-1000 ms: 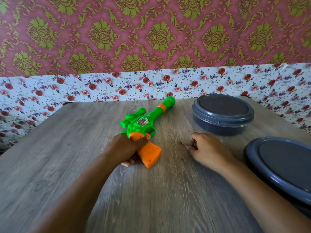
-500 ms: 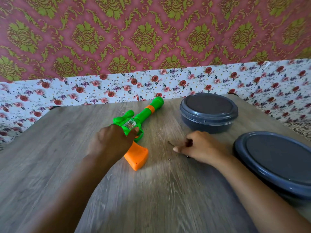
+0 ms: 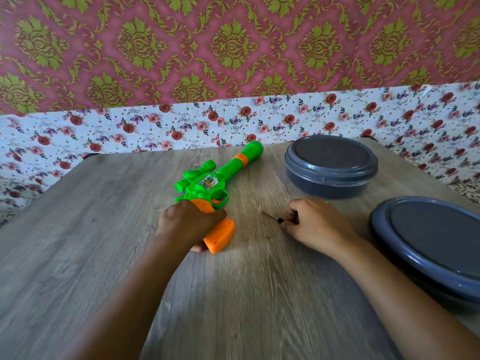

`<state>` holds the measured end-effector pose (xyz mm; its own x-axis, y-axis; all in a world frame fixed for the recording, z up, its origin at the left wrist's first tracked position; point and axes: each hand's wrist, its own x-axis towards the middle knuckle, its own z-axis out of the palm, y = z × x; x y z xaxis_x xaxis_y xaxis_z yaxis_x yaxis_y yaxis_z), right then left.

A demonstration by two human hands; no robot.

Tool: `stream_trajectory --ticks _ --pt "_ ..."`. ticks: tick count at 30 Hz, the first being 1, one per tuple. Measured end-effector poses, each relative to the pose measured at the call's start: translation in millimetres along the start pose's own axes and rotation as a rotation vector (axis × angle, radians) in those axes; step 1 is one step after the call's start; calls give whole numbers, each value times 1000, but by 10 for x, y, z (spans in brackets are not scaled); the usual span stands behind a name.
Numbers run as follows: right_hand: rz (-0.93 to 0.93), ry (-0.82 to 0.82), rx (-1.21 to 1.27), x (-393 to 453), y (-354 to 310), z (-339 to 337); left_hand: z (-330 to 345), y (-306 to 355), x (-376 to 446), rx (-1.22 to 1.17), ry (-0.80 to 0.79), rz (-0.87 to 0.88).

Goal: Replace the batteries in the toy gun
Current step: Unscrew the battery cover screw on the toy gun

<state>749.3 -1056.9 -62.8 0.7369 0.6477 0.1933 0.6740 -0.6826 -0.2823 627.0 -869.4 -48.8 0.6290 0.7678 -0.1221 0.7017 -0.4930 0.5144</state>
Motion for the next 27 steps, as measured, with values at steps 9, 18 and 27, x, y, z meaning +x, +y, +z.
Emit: stream_trajectory --ticks 9,18,27 --pt "-22 9 2 -19 -10 8 -166 -77 -60 -508 -270 -103" --pt "-36 7 8 -10 -11 17 -313 -236 -38 -474 -350 -90" --pt "-30 -8 -5 3 5 36 -579 -475 -21 -326 -416 -122"
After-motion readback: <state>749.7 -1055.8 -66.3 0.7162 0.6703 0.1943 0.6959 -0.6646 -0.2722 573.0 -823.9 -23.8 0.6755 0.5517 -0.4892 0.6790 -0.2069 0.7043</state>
